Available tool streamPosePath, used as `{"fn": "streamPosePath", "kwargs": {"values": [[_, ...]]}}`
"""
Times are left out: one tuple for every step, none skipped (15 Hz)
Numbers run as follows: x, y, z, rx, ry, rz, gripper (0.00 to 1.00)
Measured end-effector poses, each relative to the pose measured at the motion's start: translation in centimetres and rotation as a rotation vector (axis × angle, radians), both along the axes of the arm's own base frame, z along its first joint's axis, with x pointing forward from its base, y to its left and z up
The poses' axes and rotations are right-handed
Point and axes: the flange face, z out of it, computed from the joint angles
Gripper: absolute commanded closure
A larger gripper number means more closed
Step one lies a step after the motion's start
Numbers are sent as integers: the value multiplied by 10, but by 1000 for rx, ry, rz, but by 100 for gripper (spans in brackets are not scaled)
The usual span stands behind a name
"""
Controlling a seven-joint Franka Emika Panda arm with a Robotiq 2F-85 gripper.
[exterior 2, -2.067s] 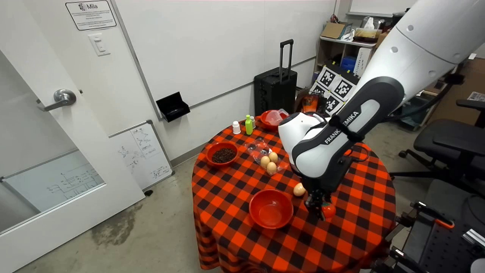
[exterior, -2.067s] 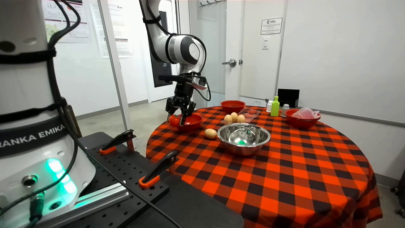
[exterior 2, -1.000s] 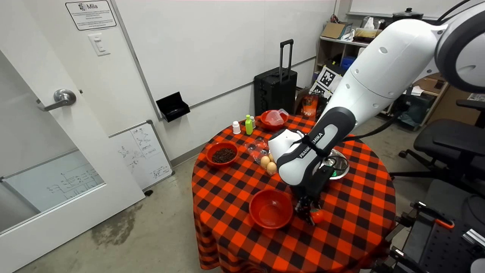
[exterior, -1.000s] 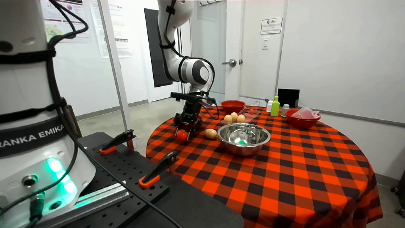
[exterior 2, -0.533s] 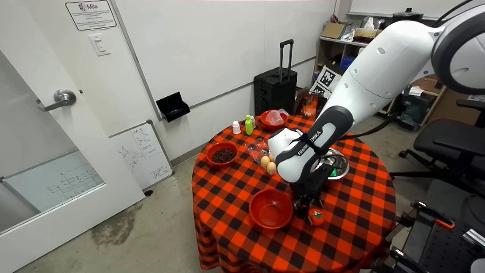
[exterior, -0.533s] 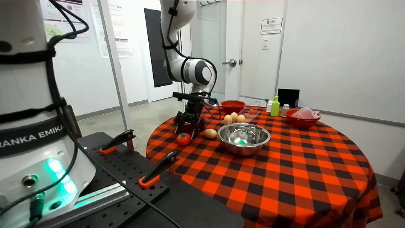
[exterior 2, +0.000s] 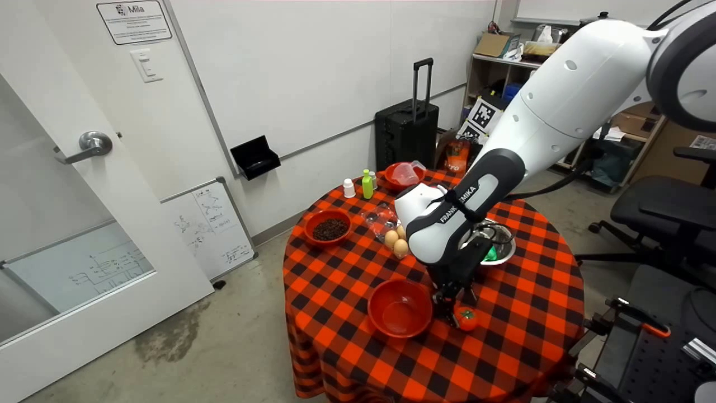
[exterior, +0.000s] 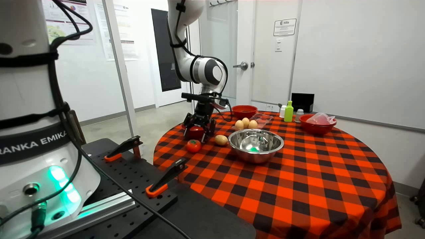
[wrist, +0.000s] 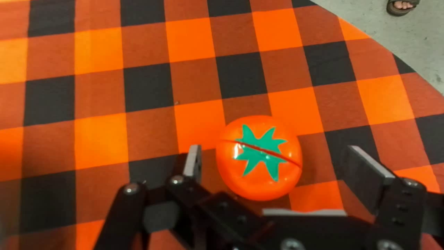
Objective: Remove the tomato from the red bowl and put it on the table
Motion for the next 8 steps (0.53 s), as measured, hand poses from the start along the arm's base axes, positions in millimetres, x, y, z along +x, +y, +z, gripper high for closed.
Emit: {"fn": "streamPosePath", "kwargs": {"values": [[1,1,9,-1,-5,1,0],[1,2,21,-2,-10,4,0],[1,3,34,-3,-17,7,0],[0,5,49,-4,-22,13,0],[-1,8,64,-4,-26,20,0],[-2,13,81,-3,-33,29,0],[-3,18,98,-1,-43,40,0],[-3,25,116,3,-56,51,0]]}}
